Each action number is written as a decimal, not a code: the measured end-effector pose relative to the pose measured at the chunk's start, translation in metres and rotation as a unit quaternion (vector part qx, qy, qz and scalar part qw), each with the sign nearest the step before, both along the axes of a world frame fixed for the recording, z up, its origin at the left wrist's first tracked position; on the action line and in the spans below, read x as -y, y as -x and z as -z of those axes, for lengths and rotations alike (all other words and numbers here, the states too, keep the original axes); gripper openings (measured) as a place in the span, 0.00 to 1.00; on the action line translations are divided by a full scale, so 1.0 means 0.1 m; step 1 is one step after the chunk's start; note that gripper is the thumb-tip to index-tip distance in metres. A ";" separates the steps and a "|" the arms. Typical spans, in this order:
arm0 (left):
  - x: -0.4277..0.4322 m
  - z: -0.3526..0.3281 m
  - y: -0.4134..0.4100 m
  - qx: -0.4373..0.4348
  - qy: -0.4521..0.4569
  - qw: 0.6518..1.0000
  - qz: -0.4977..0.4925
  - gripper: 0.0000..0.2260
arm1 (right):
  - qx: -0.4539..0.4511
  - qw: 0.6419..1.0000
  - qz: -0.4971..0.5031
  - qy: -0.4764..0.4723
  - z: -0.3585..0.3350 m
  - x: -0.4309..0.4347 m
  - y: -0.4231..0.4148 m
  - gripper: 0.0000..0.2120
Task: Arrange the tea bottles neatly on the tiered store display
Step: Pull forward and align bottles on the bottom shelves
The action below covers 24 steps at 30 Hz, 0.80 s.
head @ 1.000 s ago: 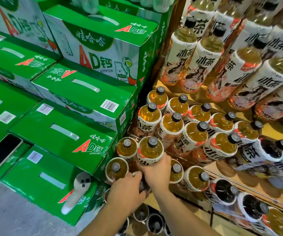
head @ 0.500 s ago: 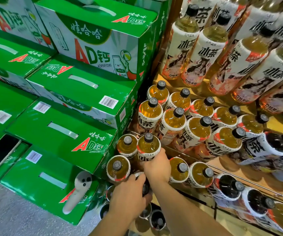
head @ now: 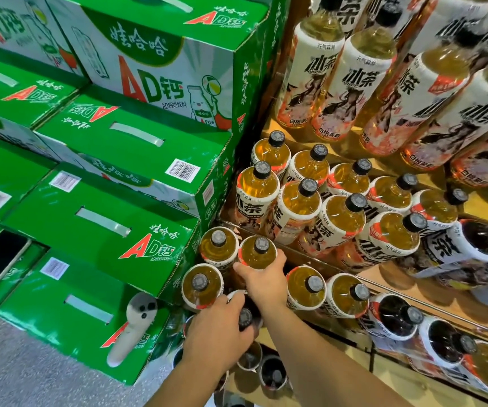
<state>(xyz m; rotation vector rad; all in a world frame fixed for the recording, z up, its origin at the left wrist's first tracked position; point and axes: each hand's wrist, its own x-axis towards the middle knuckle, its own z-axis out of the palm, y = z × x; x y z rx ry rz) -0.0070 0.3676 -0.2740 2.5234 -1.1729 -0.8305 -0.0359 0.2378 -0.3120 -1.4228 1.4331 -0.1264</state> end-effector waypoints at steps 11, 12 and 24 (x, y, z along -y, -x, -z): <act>0.09 -0.11 -0.12 -0.001 0.030 1.000 0.008 0.12 | -0.016 0.994 -0.095 -0.059 -0.05 -0.17 0.36 0.32; 0.10 -0.13 -0.11 0.001 0.030 1.000 0.009 0.12 | -0.001 0.994 -0.089 -0.069 -0.05 -0.20 0.40 0.23; 0.23 -0.42 0.42 0.034 0.024 0.989 0.140 0.13 | 0.107 0.977 -0.160 -0.096 -0.36 -0.28 1.57 0.29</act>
